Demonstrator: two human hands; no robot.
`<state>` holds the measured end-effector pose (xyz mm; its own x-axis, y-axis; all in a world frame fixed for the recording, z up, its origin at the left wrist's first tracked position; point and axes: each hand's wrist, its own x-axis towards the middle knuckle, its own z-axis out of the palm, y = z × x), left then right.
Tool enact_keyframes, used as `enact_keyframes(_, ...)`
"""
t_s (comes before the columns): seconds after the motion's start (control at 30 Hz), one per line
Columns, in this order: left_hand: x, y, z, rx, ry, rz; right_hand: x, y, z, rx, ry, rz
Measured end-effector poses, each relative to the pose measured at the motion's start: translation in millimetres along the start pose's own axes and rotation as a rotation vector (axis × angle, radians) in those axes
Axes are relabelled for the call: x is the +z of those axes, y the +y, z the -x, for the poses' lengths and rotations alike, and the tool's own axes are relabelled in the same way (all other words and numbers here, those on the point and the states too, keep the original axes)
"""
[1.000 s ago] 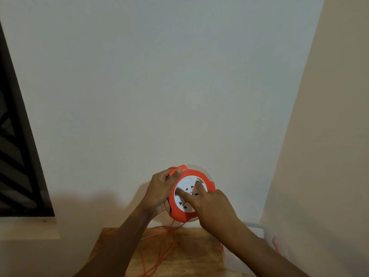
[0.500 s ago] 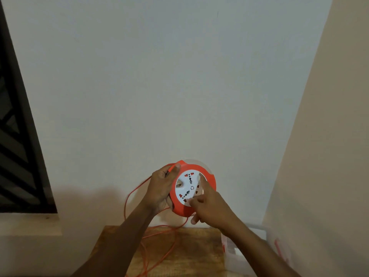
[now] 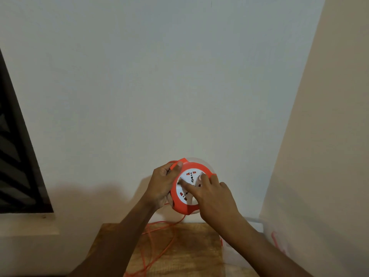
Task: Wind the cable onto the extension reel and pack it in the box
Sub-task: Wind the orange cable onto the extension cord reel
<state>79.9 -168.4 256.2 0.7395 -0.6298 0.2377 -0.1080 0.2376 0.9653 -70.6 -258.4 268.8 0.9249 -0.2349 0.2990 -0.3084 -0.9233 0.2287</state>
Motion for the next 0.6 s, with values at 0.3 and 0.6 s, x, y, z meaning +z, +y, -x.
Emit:
enact_keyframes(0.3, 1.0, 1.9, -1.2, 0.036, 0.021, -0.050, 11.0, -5.6, -9.4, 0.103, 0.074, -0.160)
enact_keyframes(0.6, 3.0, -5.3, -2.1, 0.037, 0.093, 0.039, -10.6, 2.4, -12.9, 0.466, -0.253, -1.529)
